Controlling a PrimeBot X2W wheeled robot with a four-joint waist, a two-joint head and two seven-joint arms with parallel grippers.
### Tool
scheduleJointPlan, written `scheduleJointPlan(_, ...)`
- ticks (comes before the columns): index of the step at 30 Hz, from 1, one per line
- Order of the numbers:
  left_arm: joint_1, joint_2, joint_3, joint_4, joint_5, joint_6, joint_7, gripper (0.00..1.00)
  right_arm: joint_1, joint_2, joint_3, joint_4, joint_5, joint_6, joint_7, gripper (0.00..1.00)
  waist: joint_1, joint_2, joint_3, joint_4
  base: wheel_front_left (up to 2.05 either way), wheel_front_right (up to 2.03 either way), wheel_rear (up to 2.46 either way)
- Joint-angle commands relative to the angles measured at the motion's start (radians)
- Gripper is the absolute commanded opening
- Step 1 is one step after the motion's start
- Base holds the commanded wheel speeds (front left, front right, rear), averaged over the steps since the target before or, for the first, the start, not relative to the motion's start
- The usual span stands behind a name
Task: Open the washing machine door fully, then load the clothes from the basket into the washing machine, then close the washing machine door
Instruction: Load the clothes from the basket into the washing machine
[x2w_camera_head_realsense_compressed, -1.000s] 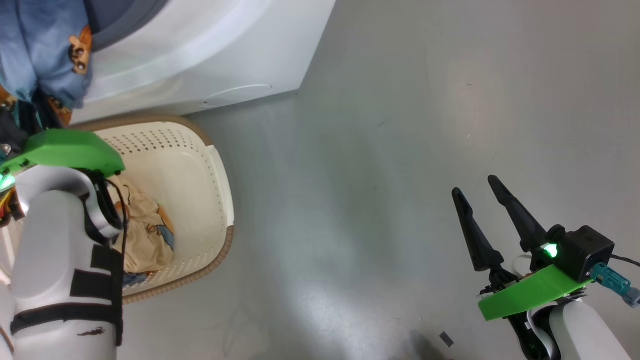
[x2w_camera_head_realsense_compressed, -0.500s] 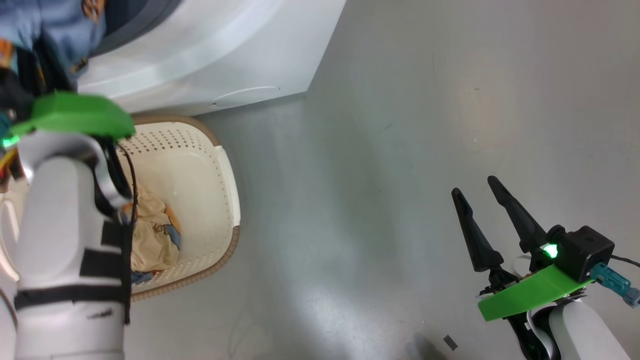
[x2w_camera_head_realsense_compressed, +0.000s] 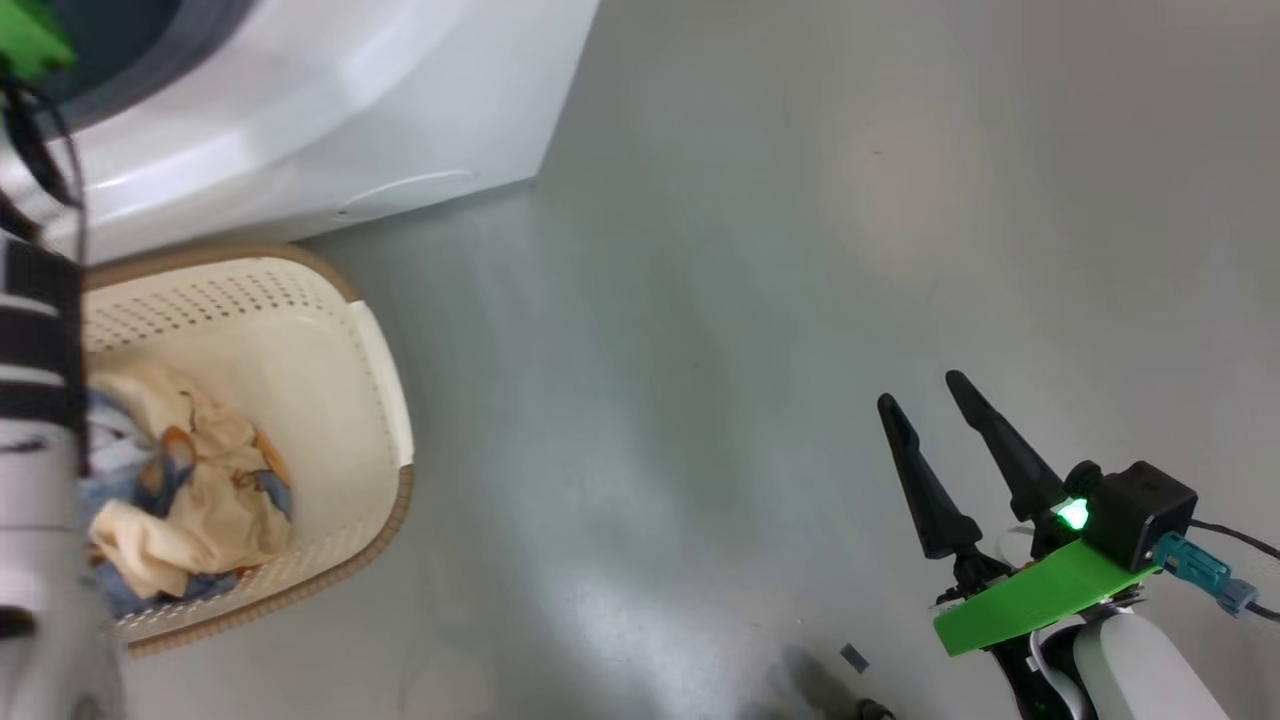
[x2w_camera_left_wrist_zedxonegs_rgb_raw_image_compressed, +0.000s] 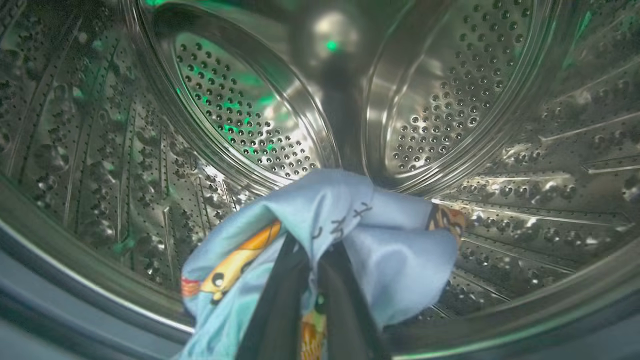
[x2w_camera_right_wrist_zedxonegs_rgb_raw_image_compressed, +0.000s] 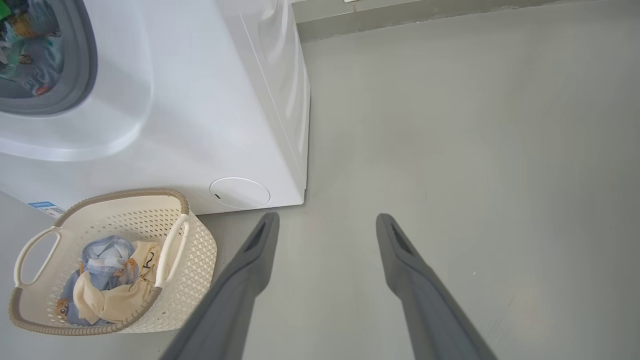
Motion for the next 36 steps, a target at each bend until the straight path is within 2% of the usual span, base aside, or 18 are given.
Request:
scheduleJointPlan(1, -0.088, 0.084, -0.018, 0.072, 0.039, 0.004, -0.007, 0.0, 0.042, -0.008, 0.022, -0.003, 0.017, 0.002, -0.007, 1.0, 0.0, 0.0, 0.011, -0.04, 0.0, 0.0, 0.0)
scheduleJointPlan(3, -0.156, 0.119, -0.034, 0.18, 0.055, 0.008, -0.013, 0.0, 0.079, -0.02, 0.021, 0.005, 0.021, 0.002, -0.007, 1.0, 0.0, 0.0, 0.014, -0.055, 0.0, 0.0, 0.0)
scheduleJointPlan(11, -0.223, 0.173, -0.06, 0.24, 0.08, 0.006, -0.015, 0.0, 0.092, -0.022, 0.015, 0.003, 0.033, 0.002, -0.007, 1.0, 0.0, 0.0, 0.04, -0.083, 0.0, 0.0, 0.0)
scheduleJointPlan(20, -0.279, 0.2, -0.087, 0.158, 0.108, 0.04, -0.015, 0.0, 0.083, -0.013, 0.016, 0.001, 0.044, 0.002, -0.007, 1.0, 0.0, 0.0, 0.083, -0.099, 0.0, 0.0, 0.0)
scheduleJointPlan(24, -0.279, 0.215, -0.092, 0.194, 0.11, 0.047, -0.015, 0.0, 0.081, -0.009, 0.019, 0.002, 0.044, 0.002, -0.007, 1.0, 0.0, 0.0, 0.084, -0.105, 0.0, 0.0, 0.0)
scheduleJointPlan(28, -0.293, 0.217, -0.101, 0.267, 0.105, 0.027, 0.001, 0.0, 0.084, -0.008, 0.017, 0.005, 0.048, 0.002, -0.007, 1.0, 0.0, 0.0, 0.084, -0.107, 0.0, 0.0, 0.0)
scheduleJointPlan(35, -0.334, 0.22, -0.118, 0.34, 0.11, 0.036, 0.021, 0.0, 0.084, -0.007, 0.019, 0.01, 0.054, 0.002, -0.007, 1.0, 0.0, 0.0, 0.079, -0.102, 0.0, 0.0, 0.0)
scheduleJointPlan(36, -0.339, 0.218, -0.121, 0.35, 0.11, 0.036, 0.025, 0.12, 0.084, -0.006, 0.018, 0.01, 0.055, 0.002, -0.007, 1.0, 0.0, 0.0, 0.076, -0.101, 0.0, 0.0, 0.0)
